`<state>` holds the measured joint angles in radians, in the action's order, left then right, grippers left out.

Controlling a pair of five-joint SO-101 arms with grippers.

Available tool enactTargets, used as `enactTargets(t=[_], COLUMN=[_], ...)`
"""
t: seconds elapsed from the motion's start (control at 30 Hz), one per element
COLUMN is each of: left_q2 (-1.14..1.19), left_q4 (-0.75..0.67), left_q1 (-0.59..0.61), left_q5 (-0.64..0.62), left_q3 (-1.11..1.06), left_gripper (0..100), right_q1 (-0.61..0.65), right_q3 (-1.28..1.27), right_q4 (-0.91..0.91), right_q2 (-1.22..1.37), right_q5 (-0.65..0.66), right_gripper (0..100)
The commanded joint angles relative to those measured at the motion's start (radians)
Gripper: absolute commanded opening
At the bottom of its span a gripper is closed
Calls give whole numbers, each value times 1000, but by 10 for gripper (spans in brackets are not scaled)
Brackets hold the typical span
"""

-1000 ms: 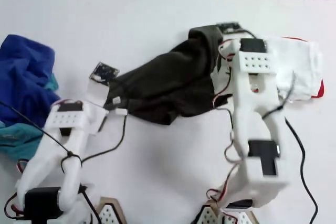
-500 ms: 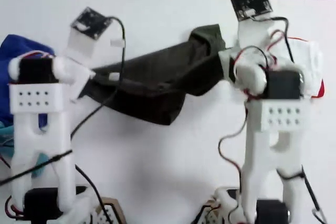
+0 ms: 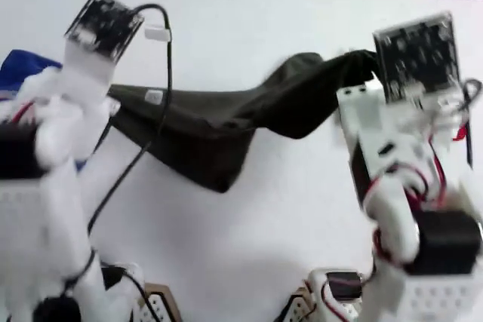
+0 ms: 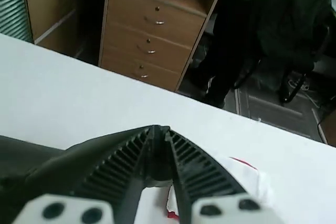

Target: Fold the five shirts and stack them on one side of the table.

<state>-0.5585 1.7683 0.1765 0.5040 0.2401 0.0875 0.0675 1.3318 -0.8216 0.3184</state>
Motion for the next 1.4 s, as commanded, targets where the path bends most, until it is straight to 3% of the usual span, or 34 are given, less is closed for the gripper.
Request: enactTargets(t=[0.0, 0.4, 0.8, 1.1, 1.37], left_q2=[-141, -321, -407, -443, -445], left_q4=[12, -5, -6, 3, -26], left_q1=[8, 8, 8, 9, 101], left_q5=[6, 6, 6, 3, -114], left_q3=[31, 39, 35, 31, -41], left_gripper=[24, 24, 24, 24, 24], right_q1=[-5, -12, -305, -367, -441], right_q3=[12, 14, 9, -3, -54], right_q4=[-16, -28, -53, -56, -56], right_q2=[-84, -295, -472, -456, -377], right_q5=[5, 6, 6, 5, -66], right_gripper=[19, 19, 19, 19, 19])
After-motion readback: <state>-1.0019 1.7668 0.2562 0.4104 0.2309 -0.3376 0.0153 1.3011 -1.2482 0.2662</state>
